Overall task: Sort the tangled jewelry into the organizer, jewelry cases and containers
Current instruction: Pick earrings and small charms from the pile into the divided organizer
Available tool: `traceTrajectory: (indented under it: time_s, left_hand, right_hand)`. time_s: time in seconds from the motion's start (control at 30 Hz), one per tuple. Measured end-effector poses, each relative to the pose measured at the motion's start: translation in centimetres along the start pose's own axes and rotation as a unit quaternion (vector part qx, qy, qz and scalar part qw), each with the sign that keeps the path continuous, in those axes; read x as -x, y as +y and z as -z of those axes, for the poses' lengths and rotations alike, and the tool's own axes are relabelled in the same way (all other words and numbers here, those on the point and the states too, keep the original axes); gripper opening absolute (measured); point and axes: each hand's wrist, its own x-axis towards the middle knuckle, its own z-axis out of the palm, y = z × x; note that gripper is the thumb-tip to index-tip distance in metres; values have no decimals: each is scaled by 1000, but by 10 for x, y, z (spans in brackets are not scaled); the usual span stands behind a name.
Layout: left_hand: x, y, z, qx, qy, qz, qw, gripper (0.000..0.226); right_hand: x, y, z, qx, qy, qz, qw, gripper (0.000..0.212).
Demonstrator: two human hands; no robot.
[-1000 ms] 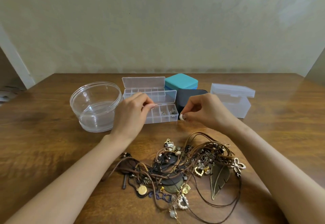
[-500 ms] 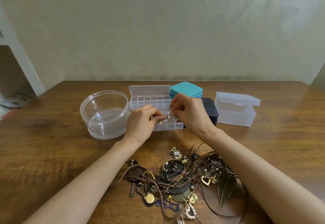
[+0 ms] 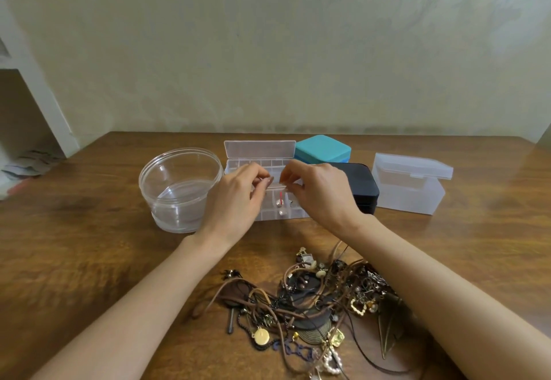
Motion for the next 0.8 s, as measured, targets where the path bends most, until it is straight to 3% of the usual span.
traceTrajectory:
  time_s: [0.13,0.27,0.43,0.63,0.8]
  left_hand:
    - [2,7,5,12,-49,9,999,10]
    - [4,19,10,27,-225,24,974,11]
    - [6,21,12,-28,-307,-10,951,8]
    - [7,25,12,3,-338,11,941,5]
    - [8,24,12,5,-354,27,935,5]
  right_hand:
    - [15,6,31,-74,-33,-36,996,8]
    - [33,13,53,-209,-145,-90,963,8]
    - [38,12,42,-193,-281,-71,937,10]
    - [40,12,32,-135,-257,-74,954,10]
    - [38,12,40,-186,-264,-78,943,7]
